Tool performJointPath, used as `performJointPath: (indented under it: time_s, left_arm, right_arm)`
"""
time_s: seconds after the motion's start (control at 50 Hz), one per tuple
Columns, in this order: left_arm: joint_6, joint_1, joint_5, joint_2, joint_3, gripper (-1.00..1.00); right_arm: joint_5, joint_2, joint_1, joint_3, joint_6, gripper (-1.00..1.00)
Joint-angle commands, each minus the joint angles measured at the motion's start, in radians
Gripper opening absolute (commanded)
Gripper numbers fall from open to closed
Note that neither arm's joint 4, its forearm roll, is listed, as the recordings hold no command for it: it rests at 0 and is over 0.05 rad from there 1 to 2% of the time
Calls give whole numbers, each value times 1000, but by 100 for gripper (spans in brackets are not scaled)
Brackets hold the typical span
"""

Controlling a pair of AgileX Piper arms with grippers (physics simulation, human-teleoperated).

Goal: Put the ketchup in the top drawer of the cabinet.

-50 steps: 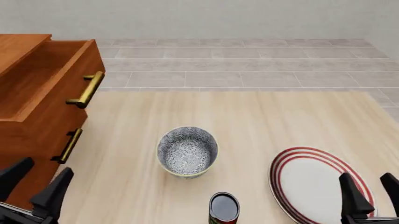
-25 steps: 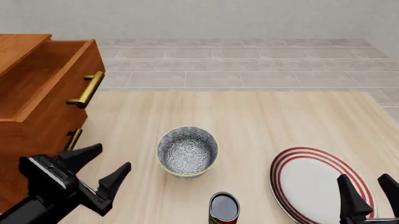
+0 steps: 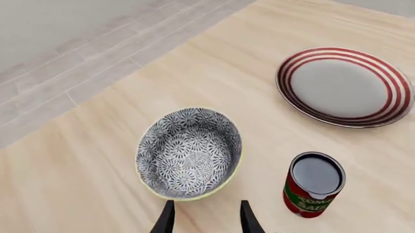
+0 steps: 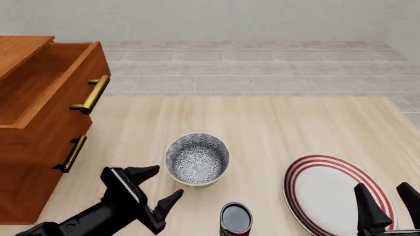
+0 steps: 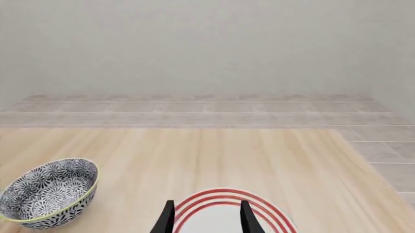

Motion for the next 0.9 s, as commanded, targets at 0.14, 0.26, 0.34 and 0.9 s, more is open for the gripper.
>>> performJointPath:
  time_s: [0.14,0.26,0.34,0.9]
  left_arm:
    - [14,-121,-129,193,-13,100]
    - [3,-173,-118,191,-28,100]
    - [11,-213,-131,212,-36,100]
    - [-15,-325,-186,402,-132,100]
  right_arm:
    - [-3,0,7,0,4,100]
    - [-1,0,7,0,6,100]
    - [-1,0,4,0,7,100]
    - [10,0,-16,0,12,100]
